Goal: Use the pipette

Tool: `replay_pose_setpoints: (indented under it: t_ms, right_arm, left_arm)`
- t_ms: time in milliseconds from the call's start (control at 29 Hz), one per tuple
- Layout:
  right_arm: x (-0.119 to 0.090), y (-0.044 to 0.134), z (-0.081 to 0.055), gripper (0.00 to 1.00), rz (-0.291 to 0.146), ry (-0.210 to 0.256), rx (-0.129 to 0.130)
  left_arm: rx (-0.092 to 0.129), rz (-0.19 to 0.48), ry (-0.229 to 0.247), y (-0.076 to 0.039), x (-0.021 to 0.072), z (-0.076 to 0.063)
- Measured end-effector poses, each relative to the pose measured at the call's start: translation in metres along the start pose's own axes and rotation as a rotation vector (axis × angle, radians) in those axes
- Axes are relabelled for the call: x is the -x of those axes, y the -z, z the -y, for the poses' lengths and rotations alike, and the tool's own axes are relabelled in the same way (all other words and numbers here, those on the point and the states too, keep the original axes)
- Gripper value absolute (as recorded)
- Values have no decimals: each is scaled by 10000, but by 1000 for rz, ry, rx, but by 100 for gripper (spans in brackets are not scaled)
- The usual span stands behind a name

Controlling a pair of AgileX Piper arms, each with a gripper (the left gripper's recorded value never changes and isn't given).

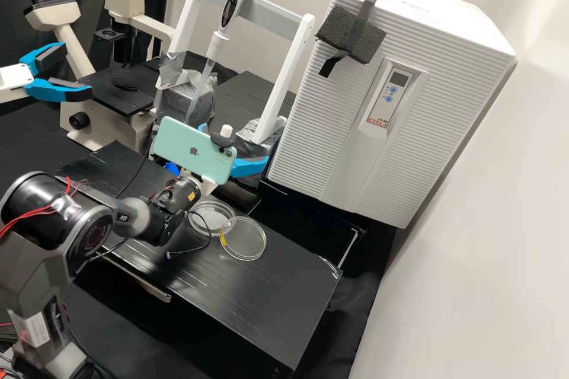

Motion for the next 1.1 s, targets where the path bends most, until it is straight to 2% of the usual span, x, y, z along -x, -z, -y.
replay_pose_setpoints:
  t_ms: [138,207,414,552,724,896,1103]
  right_arm:
    - [-35,227,-78,100,-57,-8,-13]
    - [-66,358,-120,100,-82,-5,-16]
    - [-143,731,-285,100,-142,-1,-23]
    - [-234,984,-394,100,-175,3,-57]
    - [-377,1243,-460,100,-185,16,-114]
    - [-573,1421,-434,100,-173,39,-119]
    - [-767,1514,-359,100,-132,73,-134]
  left_arm:
    - [-5,-51,22,121,54,64]
    - [-7,-59,17,142,68,66]
    - [-8,-52,-4,139,70,47]
    - [-8,-50,-10,137,70,42]
    - [-7,-51,-11,138,70,42]
    - [-5,-46,-9,123,68,45]
    - [-4,-47,-6,127,65,55]
